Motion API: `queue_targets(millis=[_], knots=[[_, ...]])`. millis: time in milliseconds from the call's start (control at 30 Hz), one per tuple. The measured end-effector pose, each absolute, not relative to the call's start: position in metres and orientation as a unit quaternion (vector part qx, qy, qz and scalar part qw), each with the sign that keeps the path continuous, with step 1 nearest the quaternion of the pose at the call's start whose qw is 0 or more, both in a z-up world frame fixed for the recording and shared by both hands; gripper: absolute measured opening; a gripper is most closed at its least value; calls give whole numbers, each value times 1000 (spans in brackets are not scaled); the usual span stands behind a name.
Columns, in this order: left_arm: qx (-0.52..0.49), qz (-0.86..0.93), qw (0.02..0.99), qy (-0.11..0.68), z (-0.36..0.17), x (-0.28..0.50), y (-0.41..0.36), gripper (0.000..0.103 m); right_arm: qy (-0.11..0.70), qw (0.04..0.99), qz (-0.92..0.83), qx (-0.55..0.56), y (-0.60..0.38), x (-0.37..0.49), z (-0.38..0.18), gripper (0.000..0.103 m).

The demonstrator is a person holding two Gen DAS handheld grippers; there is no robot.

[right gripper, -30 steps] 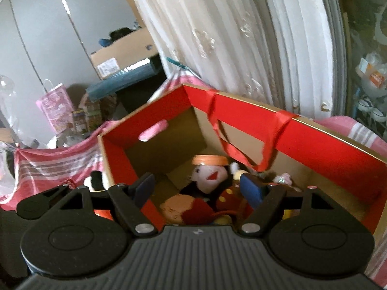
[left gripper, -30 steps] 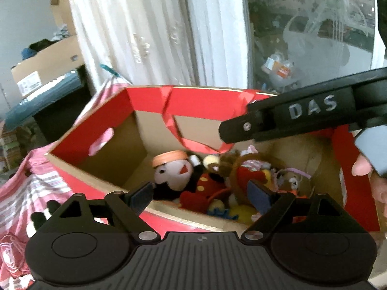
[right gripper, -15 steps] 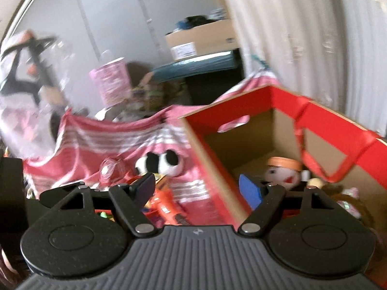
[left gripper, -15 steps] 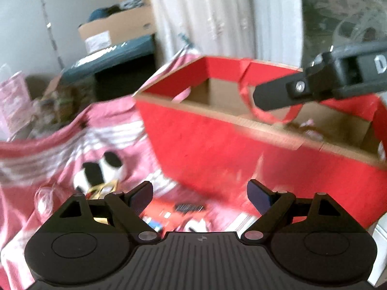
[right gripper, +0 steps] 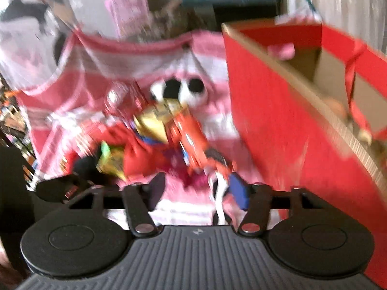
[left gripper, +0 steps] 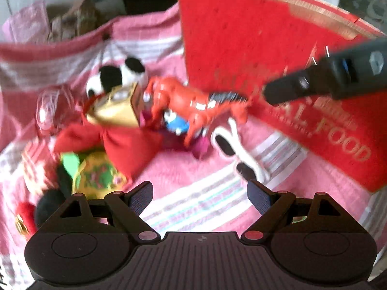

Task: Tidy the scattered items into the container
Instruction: 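Move the right gripper back over the toys on the cloth, then position the right gripper around the pink plastic toy near the green ring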

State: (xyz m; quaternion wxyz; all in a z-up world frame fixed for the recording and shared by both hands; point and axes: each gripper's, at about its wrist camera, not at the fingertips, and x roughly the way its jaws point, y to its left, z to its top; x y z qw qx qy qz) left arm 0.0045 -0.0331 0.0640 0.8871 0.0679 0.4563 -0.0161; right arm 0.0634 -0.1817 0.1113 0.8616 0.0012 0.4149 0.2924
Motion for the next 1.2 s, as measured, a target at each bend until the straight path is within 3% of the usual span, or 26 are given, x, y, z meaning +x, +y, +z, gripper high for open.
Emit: queue_targets(millis=[233, 400, 600, 667, 800, 1200], knots=[[94, -88, 860, 493, 23, -18, -40, 91, 496, 827, 263, -28, -187, 62, 55, 54], [107, -154, 837, 515, 0, -34, -43, 88, 540, 800, 260, -21, -185, 62, 31, 43], [111, -185, 830, 514, -13, -41, -51, 83, 581, 765, 279, 4, -178, 61, 16, 43], [122, -184, 825, 520, -20, -41, -55, 67, 595, 751, 285, 15, -175, 61, 11, 43], [114, -177, 818, 535, -33, -40, -54, 53, 625, 722, 295, 26, -170, 56, -3, 43], [9, -164, 827, 538, -30, -29, -25, 32, 675, 680, 272, 89, -153, 61, -44, 37]])
